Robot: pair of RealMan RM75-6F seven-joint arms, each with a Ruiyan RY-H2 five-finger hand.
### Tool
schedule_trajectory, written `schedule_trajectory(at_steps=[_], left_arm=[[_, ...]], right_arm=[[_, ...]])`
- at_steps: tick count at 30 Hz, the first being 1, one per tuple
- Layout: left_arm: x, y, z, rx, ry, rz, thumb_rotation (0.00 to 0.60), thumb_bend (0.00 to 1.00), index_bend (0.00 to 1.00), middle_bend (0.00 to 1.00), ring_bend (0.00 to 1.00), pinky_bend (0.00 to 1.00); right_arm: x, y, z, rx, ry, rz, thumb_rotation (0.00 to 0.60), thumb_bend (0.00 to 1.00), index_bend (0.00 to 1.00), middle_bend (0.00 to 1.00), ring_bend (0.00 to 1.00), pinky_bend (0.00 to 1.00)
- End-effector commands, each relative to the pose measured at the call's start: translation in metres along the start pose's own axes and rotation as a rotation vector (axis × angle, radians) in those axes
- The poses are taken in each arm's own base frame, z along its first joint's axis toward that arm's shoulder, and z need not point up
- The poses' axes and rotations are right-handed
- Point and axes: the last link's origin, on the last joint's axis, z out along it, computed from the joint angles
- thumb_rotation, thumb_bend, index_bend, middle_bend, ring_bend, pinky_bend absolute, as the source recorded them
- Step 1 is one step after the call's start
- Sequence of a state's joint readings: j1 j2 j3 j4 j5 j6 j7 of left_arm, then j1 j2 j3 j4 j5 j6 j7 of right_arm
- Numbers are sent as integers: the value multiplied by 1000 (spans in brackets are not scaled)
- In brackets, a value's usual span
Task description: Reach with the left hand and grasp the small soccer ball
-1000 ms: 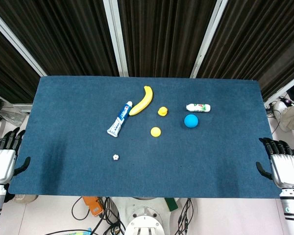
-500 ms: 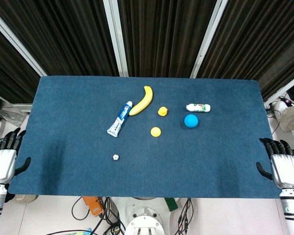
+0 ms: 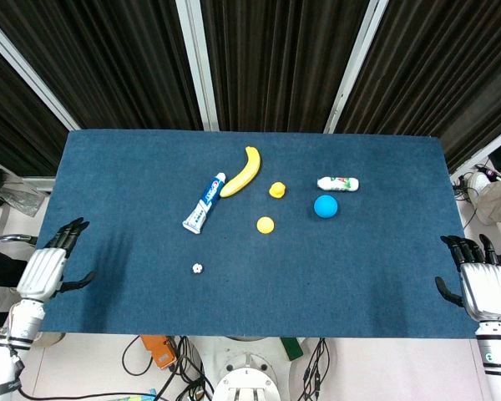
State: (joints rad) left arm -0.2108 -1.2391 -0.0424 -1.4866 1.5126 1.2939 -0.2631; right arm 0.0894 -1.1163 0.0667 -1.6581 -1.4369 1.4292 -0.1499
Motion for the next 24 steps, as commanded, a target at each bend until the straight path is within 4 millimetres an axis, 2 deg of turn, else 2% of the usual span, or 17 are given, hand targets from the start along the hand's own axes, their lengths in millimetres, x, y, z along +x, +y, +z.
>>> schedule_trajectory(at_steps=[1,10,24], left_arm=[[-18,10,25,-48,-58,-53,600,179,73,11,49,227],[-47,25,49,-54,-117,-140,600,159,151,11,46,181],[-75,67,58,-110,-197,-176,600,125,225,11,31,130]], right_arm=[[0,0,0,-1,-2,0,600,430,224,227,200,62],[0,0,1,-3,-7,1,600,429,224,227,200,52],[-1,-2,1,1,-17,-2,600,431,224,227,200,43]])
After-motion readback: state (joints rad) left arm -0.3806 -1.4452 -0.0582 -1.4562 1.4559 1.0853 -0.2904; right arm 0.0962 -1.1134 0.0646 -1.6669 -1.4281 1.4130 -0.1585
